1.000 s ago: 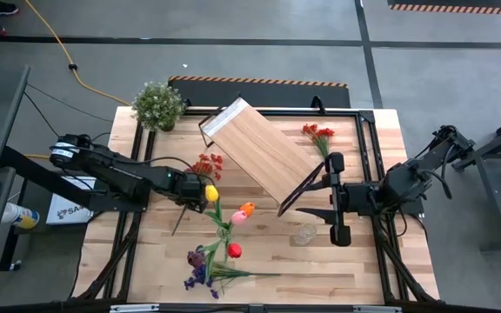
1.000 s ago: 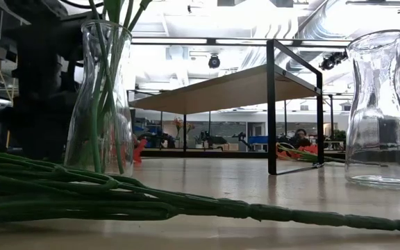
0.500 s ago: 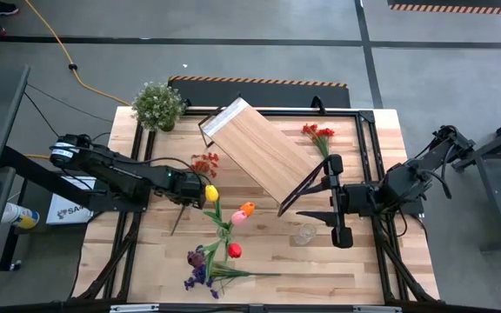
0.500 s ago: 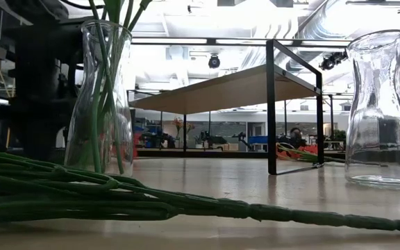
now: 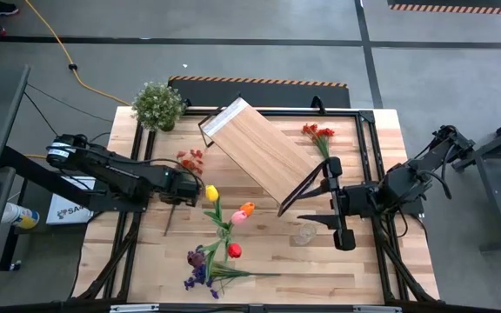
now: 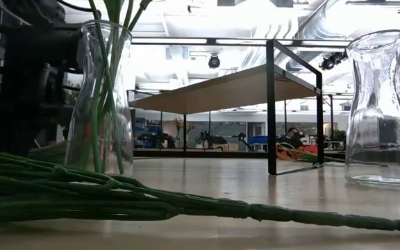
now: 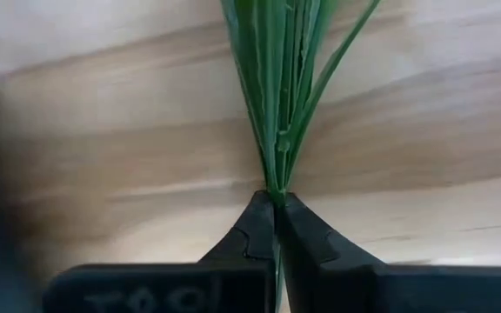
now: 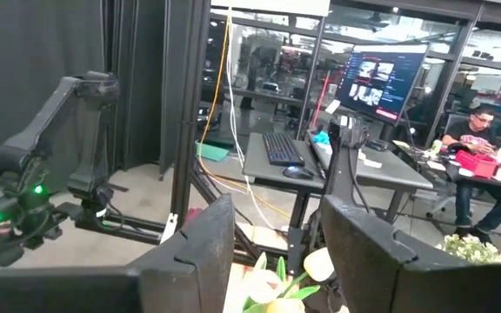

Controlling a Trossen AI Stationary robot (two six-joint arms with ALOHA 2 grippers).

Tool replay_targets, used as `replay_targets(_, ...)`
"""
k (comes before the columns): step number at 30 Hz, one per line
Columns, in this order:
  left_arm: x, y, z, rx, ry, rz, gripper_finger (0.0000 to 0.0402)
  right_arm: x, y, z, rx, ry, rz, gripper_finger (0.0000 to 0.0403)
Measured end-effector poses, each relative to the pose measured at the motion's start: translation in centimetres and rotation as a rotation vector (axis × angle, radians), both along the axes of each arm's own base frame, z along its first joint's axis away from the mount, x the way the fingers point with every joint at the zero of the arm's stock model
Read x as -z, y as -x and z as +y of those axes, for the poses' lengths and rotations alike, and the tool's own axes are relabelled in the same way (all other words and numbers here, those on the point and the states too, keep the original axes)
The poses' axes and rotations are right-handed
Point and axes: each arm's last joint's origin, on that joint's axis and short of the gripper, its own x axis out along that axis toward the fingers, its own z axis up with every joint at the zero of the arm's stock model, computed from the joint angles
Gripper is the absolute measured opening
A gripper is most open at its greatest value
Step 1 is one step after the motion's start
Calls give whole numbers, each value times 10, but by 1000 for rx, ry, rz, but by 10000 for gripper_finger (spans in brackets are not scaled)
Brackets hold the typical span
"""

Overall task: Pick and place flowers into a vace then onto a shelf
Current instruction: Put the left orange flowers into the right transparent vase

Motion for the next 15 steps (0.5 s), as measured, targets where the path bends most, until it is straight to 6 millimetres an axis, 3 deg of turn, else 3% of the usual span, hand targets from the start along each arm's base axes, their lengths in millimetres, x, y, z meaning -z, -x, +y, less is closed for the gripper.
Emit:
replay_targets(7,-17,14,1,-48,4,-33,35,1,0,0,-2,-14,14,165)
replay_targets(15,-43,25,4,-64,-9,-223,35,2,0,0,0,-9,20,165)
